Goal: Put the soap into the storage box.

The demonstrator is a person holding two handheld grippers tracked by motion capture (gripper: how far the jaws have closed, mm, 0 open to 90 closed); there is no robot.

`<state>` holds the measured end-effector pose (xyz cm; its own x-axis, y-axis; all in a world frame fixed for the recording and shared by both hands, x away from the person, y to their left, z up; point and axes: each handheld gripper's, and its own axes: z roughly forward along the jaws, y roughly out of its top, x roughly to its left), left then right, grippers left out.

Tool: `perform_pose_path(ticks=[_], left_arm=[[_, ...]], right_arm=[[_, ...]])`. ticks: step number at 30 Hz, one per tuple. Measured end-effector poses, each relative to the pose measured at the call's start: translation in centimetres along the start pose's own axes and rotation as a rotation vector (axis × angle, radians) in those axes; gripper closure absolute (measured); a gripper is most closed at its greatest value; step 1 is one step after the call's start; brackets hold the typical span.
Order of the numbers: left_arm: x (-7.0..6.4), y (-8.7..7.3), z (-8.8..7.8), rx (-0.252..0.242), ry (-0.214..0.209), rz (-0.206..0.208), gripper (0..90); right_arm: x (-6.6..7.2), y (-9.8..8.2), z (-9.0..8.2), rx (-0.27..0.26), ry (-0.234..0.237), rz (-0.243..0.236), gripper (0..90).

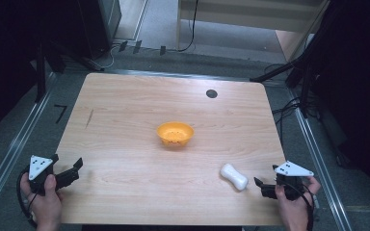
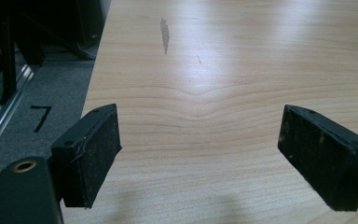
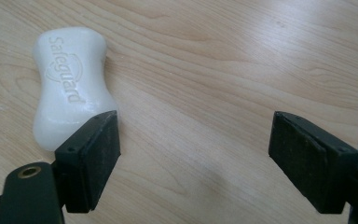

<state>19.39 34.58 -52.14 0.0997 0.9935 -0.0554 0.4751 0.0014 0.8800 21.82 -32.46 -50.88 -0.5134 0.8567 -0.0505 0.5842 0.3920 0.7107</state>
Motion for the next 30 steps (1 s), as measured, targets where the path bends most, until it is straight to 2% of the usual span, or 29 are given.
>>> perform_pose_path(ticks=[4,5,7,8,11,12,14,16,18,23,25,27,30], left_arm=[[0.0,0.0,0.0,0.001,-0.001,0.002,13.3],[0.0,0.0,0.0,0.001,-0.001,0.001,13.3],[0.0,0.0,0.0,0.0,-0.002,0.0,13.3],[0.0,0.0,0.0,0.0,-0.002,0.0,13.3],[0.0,0.0,0.0,0.001,0.0,-0.001,13.3],[0.0,0.0,0.0,0.002,0.0,-0.002,13.3],[0.0,0.0,0.0,0.002,-0.001,-0.002,13.3],[0.0,0.0,0.0,0.0,0.0,-0.001,13.3],[0.0,0.0,0.0,0.002,0.0,0.0,13.3],[0.0,0.0,0.0,0.002,-0.002,0.001,13.3],[0.0,0.0,0.0,0.001,-0.002,0.002,13.3],[0.0,0.0,0.0,0.001,-0.003,0.001,13.3],[0.0,0.0,0.0,0.002,-0.001,0.001,13.3]], right_arm=[[0.0,0.7,0.0,0.033,0.01,-0.011,17.9],[0.1,1.1,0.1,0.062,0.021,-0.021,18.1],[0.1,1.3,0.1,0.076,0.027,-0.026,18.1],[0.2,1.6,0.3,0.104,0.036,-0.034,18.1],[0.2,1.9,0.4,0.125,0.039,-0.044,18.1],[0.4,2.3,0.5,0.152,0.049,-0.05,18.1],[0.5,2.6,0.7,0.172,0.059,-0.056,18.1],[0.5,2.8,0.7,0.179,0.06,-0.059,18.1],[0.7,3.3,0.8,0.213,0.064,-0.072,17.9],[0.9,3.9,1.1,0.233,0.073,-0.088,17.7],[1.3,4.4,1.2,0.264,0.074,-0.088,17.4],[1.3,4.5,1.3,0.265,0.078,-0.098,17.4],[1.8,5.1,1.6,0.296,0.079,-0.114,17.1]])
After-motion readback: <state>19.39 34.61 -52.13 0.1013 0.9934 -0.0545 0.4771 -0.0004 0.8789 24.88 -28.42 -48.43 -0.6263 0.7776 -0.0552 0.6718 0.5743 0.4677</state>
